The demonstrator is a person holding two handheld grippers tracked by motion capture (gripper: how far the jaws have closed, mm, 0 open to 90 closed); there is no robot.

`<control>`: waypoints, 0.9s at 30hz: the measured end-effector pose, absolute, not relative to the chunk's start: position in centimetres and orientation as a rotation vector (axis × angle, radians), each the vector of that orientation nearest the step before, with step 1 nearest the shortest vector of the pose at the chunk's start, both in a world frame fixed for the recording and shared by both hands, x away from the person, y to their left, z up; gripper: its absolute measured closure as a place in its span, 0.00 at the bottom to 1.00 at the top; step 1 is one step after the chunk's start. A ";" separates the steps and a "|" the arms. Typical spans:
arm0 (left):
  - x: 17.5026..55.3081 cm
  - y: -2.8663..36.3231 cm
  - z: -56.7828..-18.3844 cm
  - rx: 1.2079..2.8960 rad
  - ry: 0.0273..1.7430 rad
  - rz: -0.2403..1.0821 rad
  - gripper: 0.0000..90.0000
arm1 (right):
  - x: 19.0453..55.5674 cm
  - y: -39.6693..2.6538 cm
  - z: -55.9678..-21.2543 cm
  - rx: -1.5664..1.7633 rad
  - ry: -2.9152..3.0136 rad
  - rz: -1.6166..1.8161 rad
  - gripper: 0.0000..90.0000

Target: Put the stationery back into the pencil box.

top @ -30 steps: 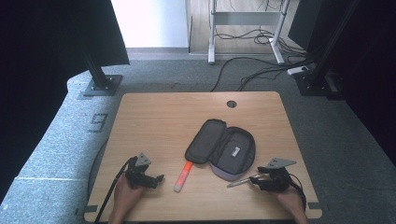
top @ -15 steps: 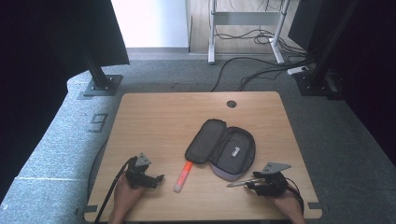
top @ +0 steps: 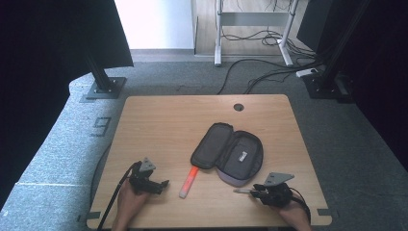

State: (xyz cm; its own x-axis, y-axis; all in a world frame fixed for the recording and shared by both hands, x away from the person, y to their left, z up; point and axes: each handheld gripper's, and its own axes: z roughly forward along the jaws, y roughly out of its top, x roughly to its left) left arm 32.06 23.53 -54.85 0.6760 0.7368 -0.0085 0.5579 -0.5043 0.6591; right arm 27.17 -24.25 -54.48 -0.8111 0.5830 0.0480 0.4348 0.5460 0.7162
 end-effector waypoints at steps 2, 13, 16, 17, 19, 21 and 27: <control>32.1 23.5 -54.8 2.246 0.992 0.362 0.00 | 27.2 -24.2 -54.4 0.858 2.608 1.131 0.80; 32.1 23.5 -54.8 2.246 0.992 0.362 0.00 | 27.0 -23.9 -54.5 0.837 2.654 1.170 0.86; 32.1 23.5 -54.8 2.246 0.992 0.362 0.00 | 27.0 -23.8 -54.5 0.836 2.653 1.170 0.86; 32.1 23.5 -54.8 2.246 0.992 0.362 0.00 | 27.0 -23.7 -54.5 0.835 2.653 1.170 0.86; 32.1 23.5 -54.8 2.246 0.992 0.362 0.00 | 26.9 -23.6 -54.5 0.833 2.653 1.170 0.86; 32.1 23.5 -54.8 2.246 0.992 0.362 0.00 | 26.9 -23.6 -54.5 0.831 2.654 1.170 0.86; 32.1 23.5 -54.8 2.246 0.992 0.362 0.00 | 26.8 -23.1 -54.1 0.812 2.660 1.185 0.86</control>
State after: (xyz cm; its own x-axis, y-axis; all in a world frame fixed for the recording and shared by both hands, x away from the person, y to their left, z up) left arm 32.05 23.52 -54.85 0.6759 0.7370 -0.0086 0.5580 -0.5040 0.6592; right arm 26.84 -23.09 -54.13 -0.8492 0.5175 0.1050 0.4242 0.5502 0.7192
